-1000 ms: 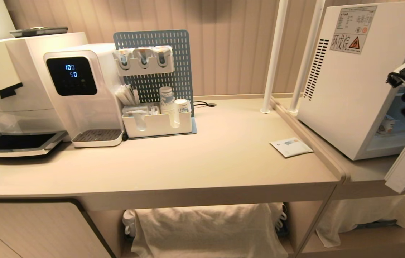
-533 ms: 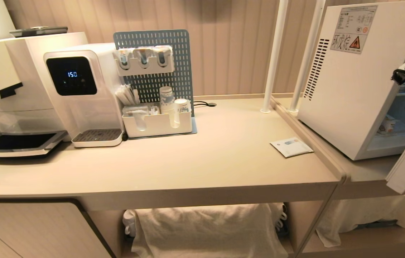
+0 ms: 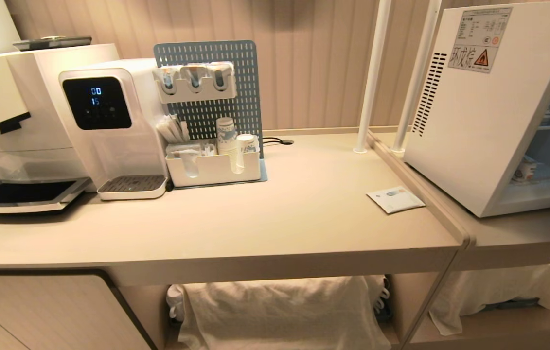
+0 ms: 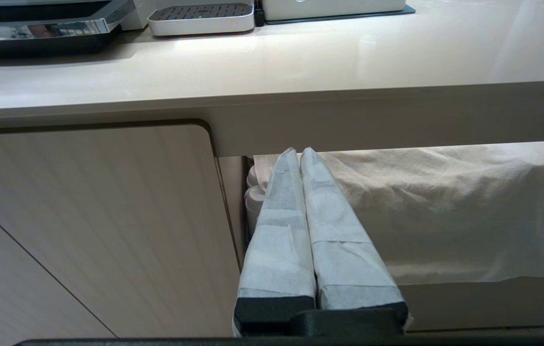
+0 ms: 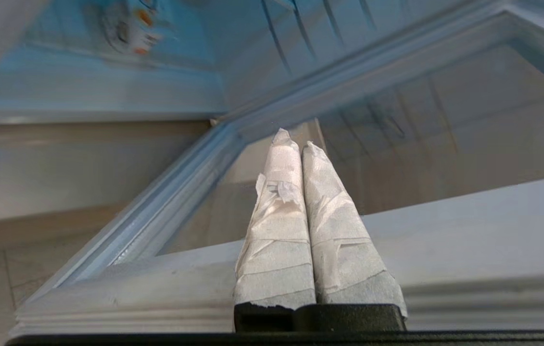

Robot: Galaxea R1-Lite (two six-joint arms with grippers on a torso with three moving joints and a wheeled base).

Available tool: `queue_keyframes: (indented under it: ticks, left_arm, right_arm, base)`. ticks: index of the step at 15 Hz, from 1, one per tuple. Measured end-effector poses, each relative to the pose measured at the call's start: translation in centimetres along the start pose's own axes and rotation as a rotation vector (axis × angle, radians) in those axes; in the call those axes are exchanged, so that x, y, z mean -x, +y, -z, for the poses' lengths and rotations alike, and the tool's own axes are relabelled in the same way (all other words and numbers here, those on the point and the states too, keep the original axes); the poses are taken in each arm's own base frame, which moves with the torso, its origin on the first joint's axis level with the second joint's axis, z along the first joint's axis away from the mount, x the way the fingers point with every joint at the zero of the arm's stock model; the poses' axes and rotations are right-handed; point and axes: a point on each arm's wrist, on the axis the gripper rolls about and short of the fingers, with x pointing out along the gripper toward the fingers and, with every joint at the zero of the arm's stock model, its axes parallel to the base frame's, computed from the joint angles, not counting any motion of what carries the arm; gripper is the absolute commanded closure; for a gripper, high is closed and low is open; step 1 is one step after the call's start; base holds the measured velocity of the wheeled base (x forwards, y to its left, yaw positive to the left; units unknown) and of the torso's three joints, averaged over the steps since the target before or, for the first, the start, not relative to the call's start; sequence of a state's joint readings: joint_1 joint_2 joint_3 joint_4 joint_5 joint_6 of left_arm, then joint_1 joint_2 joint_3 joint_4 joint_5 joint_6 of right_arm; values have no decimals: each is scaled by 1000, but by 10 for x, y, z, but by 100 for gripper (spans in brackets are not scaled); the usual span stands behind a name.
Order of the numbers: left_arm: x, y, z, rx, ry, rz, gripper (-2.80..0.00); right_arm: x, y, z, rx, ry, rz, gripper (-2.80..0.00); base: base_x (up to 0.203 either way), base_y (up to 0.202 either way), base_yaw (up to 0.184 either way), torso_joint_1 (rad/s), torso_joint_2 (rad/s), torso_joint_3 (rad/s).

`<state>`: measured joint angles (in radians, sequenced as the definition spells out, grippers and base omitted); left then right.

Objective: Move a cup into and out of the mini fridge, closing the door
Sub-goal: Open the freezer door

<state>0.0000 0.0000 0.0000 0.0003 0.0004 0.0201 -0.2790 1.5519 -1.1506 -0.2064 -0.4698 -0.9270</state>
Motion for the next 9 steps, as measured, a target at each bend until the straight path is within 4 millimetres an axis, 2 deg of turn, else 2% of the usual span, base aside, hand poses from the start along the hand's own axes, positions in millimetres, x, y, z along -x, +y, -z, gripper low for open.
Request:
queue_keyframes:
  ticks: [9]
  left_arm:
    - [0, 0, 0, 1, 0, 0, 0]
  right_arm:
    - [13, -38, 30, -27, 79, 125, 0]
  base:
    - [0, 0, 0, 0, 0, 0]
